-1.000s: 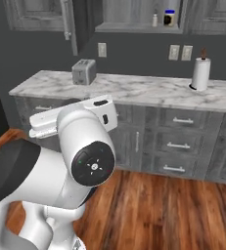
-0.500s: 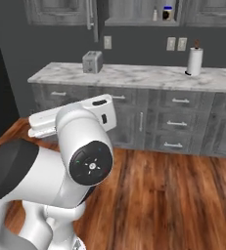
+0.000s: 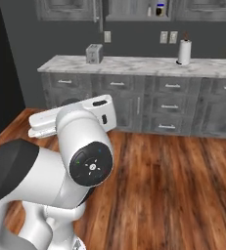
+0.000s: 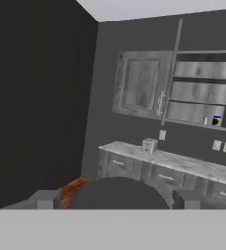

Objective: Collect the turmeric, mayonnaise, and shaker from the cabinet and place them next to the stove.

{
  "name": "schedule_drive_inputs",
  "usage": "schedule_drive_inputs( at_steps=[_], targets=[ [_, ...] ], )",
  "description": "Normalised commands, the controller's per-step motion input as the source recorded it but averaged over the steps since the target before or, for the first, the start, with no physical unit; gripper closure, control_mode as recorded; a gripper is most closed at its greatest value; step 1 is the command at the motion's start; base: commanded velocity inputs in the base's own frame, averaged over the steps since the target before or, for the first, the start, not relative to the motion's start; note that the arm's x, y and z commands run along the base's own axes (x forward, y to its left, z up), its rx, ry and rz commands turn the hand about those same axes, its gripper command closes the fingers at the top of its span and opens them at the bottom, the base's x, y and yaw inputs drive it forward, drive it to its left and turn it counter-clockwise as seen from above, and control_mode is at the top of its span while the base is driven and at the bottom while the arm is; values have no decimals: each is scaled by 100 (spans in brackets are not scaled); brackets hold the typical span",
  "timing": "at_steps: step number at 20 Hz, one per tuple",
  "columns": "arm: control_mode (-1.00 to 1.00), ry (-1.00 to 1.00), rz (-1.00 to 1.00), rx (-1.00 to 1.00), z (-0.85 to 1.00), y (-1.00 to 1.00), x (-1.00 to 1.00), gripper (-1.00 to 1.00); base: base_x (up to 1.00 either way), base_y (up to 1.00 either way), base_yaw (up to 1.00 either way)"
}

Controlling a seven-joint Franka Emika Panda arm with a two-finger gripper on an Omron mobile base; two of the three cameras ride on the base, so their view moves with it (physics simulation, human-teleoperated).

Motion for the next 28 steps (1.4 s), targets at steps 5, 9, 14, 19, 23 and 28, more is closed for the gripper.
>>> schedule_drive_inputs(
  at_steps=[5,9,14,19,23,28],
  targets=[
    [100,0,0,0,0,0,0,100,-100,-26,-6],
    [100,0,0,0,0,0,0,100,-100,-47,-8],
    [100,0,0,0,0,0,0,100,-100,-52,-9],
    [100,0,0,0,0,0,0,100,-100,-70,-9],
    [100,0,0,0,0,0,0,100,-98,-98,-5],
    [100,0,0,0,0,0,0,100,-88,-100,-3]
  ],
)
